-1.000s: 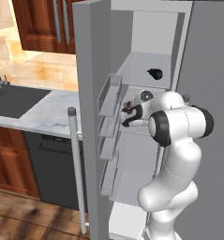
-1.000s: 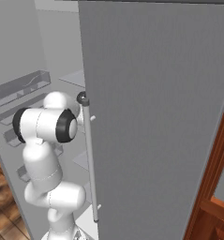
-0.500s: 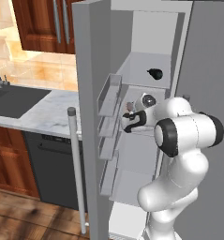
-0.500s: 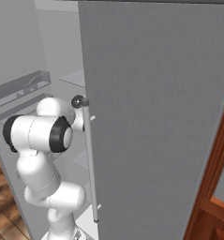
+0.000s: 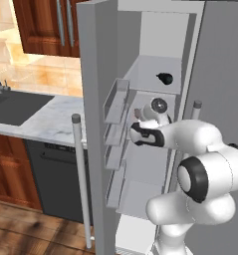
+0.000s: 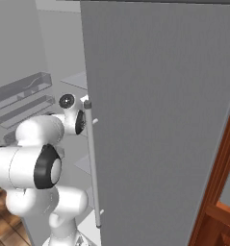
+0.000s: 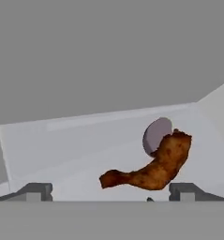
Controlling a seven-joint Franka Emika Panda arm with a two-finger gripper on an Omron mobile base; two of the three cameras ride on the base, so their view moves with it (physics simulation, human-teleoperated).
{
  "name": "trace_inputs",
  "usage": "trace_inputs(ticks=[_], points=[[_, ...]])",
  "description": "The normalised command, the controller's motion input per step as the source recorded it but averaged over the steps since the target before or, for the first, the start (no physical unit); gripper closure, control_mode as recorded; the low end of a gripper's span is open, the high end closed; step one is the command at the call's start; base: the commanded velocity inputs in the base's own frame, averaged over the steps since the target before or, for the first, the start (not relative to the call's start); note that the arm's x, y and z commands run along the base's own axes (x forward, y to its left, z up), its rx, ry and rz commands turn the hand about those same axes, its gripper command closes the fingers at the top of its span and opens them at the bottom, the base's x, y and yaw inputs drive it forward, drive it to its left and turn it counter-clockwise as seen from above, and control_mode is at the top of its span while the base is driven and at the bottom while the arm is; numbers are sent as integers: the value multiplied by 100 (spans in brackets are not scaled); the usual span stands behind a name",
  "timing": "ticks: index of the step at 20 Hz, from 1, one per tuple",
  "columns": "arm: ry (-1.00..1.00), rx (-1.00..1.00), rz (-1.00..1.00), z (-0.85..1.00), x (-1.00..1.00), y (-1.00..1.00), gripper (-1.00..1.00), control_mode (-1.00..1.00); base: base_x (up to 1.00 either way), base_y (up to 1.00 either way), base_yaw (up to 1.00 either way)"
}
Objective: Take the eggplant and chicken drumstick from the highest rack and move them to the second highest rack where the eggplant and bell pepper are located, to maximize freezer space. Close the freezer door after rearranging.
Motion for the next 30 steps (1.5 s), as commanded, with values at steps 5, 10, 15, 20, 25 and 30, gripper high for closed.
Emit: trace_inputs(ticks=[5, 10, 15, 20, 25, 30], points=[[35, 0, 0, 35, -74, 43, -100, -100, 0, 0, 0], [27, 6, 0, 24, -70, 53, -100, -100, 0, 0, 0], [2, 12, 0, 29, -73, 32, -100, -100, 0, 0, 0], [-37, 0, -25, 79, -52, -2, -100, -100, 0, 0, 0], [-13, 0, -39, 85, 0, -18, -100, -100, 0, 0, 0], [-5, 0, -32, 90, 9, -27, -100, -100, 0, 0, 0]])
